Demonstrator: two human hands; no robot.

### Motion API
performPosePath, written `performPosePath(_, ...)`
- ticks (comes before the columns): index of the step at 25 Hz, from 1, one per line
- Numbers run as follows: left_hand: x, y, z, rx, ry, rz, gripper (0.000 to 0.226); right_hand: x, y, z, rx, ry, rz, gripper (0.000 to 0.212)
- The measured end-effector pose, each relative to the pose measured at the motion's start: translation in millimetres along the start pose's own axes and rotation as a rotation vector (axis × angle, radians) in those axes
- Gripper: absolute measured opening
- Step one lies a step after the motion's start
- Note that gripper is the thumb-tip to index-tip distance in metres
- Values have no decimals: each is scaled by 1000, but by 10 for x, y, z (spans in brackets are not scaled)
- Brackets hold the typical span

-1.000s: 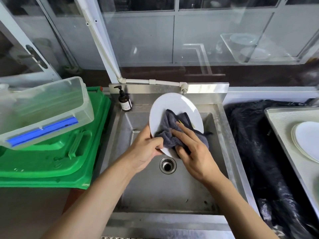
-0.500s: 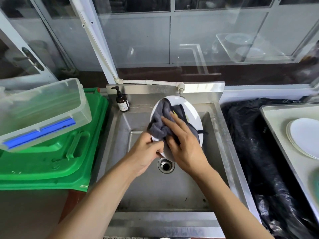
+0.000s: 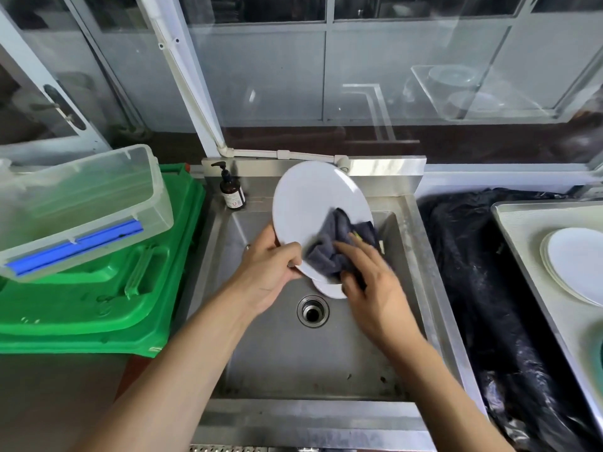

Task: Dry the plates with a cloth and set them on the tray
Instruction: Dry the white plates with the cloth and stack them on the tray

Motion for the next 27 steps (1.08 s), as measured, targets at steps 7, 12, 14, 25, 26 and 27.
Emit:
performPosePath(7,62,-33,-1,-75,-20,55,40,55,-223,156,-271,101,253,53)
performPosePath(12,126,41,18,-56,-29,62,46,16,-117,128,-340,272,356,40)
performPosePath(14,69,54,-28,-59,-14,58,54,4,-118,81,-359,240,335,38)
performPosePath(25,-112,139,-87,-152,-93,-158,30,-108,145,-91,263,222,-558,22)
performPosePath(26,-205,124,-106,-139,-11,-217,31,-134,209,-83,341,252,-658,19)
performPosePath(27,-321,112,-125,-112,88,-296,33,-160,263,-80,402,267,-749,16)
Point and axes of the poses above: each hand's wrist, its own z-axis away from the middle knuckle, its own x-axis out of the palm, y = z × x, the point moved 7 cm from there along -z, towards the middle knuckle, and after that the axes turned 2 degrees about -z, right-handed, at the moved point
